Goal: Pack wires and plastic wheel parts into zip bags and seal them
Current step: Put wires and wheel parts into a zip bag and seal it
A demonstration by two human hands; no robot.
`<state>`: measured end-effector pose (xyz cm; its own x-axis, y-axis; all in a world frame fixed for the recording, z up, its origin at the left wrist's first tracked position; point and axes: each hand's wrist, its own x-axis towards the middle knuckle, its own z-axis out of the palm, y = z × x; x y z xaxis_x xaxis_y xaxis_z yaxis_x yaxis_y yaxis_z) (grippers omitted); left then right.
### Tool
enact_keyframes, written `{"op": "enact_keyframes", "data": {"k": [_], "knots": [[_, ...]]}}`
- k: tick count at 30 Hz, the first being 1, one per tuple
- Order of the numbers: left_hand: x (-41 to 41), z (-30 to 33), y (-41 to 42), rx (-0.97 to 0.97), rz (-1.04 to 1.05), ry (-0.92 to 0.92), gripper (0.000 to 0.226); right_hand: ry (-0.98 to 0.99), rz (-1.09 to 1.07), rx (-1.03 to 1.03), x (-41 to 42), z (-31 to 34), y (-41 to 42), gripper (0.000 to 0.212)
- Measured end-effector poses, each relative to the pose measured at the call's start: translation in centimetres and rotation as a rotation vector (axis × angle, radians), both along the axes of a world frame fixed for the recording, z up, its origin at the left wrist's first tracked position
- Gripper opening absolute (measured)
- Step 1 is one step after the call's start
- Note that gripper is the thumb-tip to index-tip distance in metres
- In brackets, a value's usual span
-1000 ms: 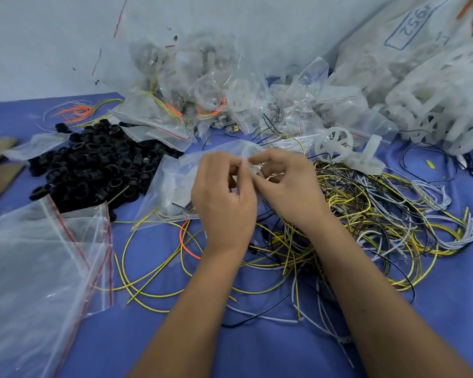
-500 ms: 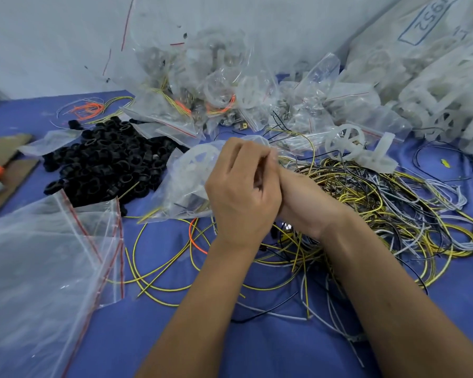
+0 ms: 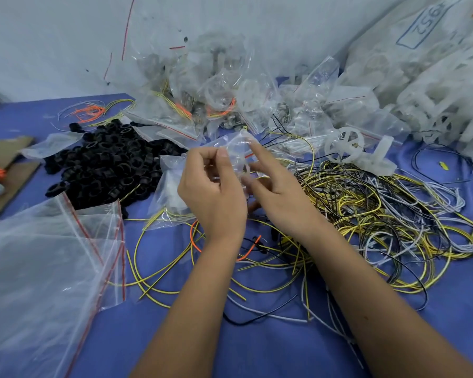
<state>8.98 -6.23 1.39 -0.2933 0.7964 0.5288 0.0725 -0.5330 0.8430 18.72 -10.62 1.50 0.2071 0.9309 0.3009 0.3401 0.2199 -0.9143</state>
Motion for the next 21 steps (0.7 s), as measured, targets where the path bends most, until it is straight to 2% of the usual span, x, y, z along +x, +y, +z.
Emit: {"op": "enact_keyframes", "data": {"k": [3, 5, 9, 12, 14, 16, 21], "knots": [[0.0, 0.4, -0.5, 0.095, 0.017, 0.119, 0.013, 0.063, -0.051, 0.063, 0.1, -0.3, 0.1, 0.055], [0.0, 0.6, -0.9, 0.193, 0.041, 0.245, 0.014, 0.189, -0.1, 0.061, 0.2, 0.1, 0.1, 0.039], [0.1, 0.5, -1.5, 0.3, 0.079, 0.393, 0.014, 0.655, -0.146, 0.022, 1.2, 0.8, 0.3, 0.009], [0.0, 0.5, -1.5, 0.279, 0.107, 0.385, 0.013, 0.933, -0.025, -0.016, 2.0, 0.9, 0.2, 0.015], [0.0, 0.6, -1.4, 0.31, 0.118, 0.382, 0.014, 0.957, 0.082, -0.058, 1.5, 0.9, 0.1, 0.013], [0.0, 0.8, -1.4, 0.374, 0.149, 0.413, 0.015, 0.939, 0.213, -0.06, 0.7, 0.8, 0.0, 0.025], [0.1, 1.0, -1.3, 0.473, 0.207, 0.441, 0.016, 0.938, 0.483, -0.094, 0.1, 1.1, -0.8, 0.034]]}}
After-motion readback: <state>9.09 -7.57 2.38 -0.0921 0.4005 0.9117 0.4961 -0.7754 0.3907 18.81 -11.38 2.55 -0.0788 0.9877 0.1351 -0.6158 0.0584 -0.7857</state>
